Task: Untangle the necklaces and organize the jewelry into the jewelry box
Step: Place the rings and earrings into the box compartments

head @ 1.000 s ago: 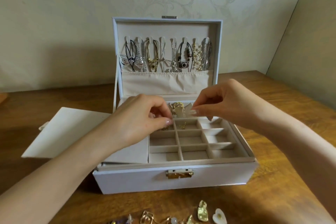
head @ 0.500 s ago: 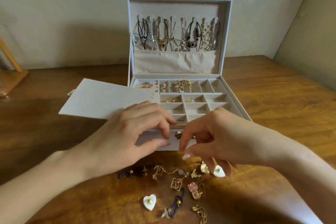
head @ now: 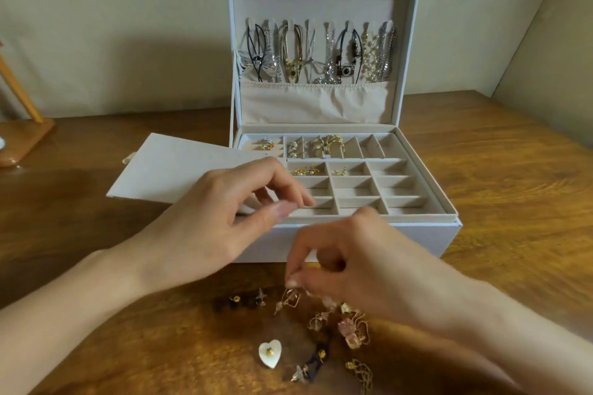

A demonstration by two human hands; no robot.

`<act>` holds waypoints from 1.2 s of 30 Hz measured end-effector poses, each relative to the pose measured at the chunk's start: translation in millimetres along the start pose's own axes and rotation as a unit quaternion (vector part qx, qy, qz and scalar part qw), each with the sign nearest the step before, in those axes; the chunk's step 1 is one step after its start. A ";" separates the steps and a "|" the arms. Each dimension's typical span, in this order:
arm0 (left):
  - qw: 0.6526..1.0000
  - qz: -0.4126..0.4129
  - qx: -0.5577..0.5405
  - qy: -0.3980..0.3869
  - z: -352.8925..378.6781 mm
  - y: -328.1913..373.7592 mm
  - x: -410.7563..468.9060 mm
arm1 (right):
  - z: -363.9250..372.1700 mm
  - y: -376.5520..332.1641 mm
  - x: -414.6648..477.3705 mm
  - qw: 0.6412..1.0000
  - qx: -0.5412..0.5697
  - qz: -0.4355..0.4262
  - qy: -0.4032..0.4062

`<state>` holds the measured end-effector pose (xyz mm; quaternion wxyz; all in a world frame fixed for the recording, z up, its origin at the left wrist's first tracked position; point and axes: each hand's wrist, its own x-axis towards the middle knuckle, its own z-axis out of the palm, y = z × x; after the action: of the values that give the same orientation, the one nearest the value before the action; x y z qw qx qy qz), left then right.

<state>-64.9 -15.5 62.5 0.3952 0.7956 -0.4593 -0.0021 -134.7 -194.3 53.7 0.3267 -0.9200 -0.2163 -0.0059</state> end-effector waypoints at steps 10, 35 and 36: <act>0.980 -0.109 -0.163 0.025 12.7 22.2 17.5 | -35.4 10.1 2.4 0.951 0.286 0.039 0.112; 0.974 -0.133 0.183 -0.010 12.6 -13.6 71.0 | -36.5 41.7 9.8 0.966 0.075 0.064 0.240; 0.970 -0.126 0.208 -0.012 14.5 -12.8 70.5 | -36.9 42.3 9.7 0.965 0.073 0.063 0.243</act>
<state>-20.1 -72.8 69.9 0.2118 0.9118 -0.3501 0.0346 -104.1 -242.1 58.9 0.4354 -0.8764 -0.0720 -0.1927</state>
